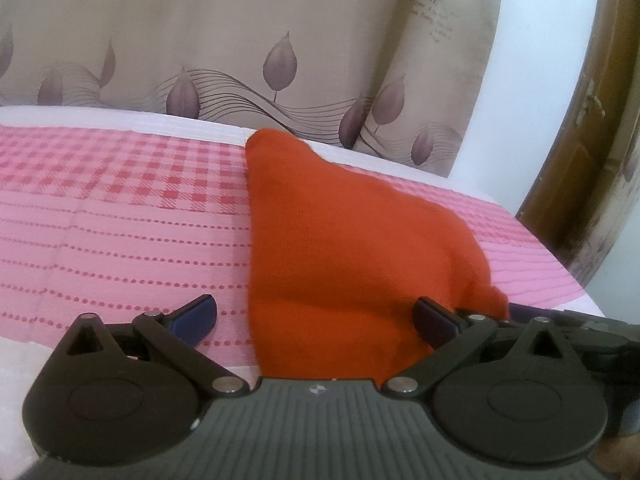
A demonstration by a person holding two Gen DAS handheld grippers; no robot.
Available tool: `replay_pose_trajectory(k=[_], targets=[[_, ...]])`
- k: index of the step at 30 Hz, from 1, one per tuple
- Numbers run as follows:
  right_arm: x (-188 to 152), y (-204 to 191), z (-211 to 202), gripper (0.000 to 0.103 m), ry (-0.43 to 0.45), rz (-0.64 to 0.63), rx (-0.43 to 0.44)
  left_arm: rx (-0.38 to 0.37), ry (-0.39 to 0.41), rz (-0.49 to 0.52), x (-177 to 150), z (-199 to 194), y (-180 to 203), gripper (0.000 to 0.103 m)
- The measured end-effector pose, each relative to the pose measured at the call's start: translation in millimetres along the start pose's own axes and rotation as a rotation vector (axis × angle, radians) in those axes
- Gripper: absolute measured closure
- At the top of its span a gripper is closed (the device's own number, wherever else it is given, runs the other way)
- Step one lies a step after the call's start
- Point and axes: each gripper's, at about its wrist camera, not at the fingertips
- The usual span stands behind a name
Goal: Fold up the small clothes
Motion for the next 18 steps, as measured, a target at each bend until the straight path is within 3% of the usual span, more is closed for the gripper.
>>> replay_pose_trajectory(k=[18], targets=[[0.1,2.4,0.7,0.003,-0.011,0.019,-0.008,0.007,-0.018,0.005,0.0,2.7,-1.1,0.000]])
Point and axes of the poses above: each gripper's, at about its wrist camera, not at the fingertips, and z roughly the way its jaws point, y to its right, x to its top, and after that the axes turned 12 degrees about -x, right-handed
